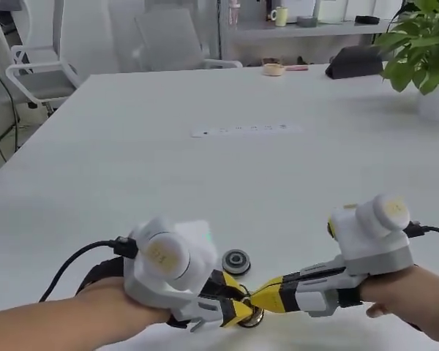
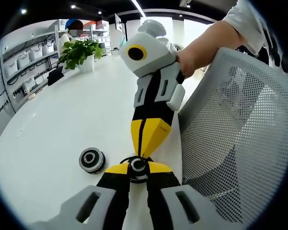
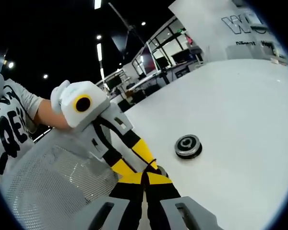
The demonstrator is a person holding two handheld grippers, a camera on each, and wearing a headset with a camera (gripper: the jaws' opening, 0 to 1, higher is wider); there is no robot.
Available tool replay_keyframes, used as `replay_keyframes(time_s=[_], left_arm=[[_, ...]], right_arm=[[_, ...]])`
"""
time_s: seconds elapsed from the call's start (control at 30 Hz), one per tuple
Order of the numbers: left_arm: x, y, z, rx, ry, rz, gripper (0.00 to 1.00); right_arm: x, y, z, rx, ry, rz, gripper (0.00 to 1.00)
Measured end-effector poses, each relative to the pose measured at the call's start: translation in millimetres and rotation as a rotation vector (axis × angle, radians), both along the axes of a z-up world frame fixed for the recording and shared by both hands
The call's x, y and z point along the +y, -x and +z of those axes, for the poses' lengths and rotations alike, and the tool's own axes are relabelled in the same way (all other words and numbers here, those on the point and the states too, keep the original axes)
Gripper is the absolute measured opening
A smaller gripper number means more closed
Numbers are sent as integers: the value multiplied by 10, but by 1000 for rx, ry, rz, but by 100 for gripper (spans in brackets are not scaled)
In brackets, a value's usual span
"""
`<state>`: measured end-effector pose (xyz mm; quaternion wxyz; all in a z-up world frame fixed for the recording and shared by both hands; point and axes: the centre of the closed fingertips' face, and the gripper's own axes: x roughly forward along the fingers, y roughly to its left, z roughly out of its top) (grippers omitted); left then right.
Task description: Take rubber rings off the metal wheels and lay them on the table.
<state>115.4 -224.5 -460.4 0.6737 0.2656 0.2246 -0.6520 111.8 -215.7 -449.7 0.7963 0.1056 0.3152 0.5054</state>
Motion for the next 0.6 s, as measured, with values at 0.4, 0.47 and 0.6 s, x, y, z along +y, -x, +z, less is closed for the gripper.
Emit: replay_keyframes(time_s=[0.4,0.47,0.6], left_arm=[[91,87,170,47,21,-40,15],[135,70,236,46,37,-30,17],[237,49,331,41,59,-14,21]], right_arm=[[-46,-39,90,-12,-31,-10,0],[-50,-57,124,-14,-43,-11,0],[-33,-88,166,-15,-56,-9,0]])
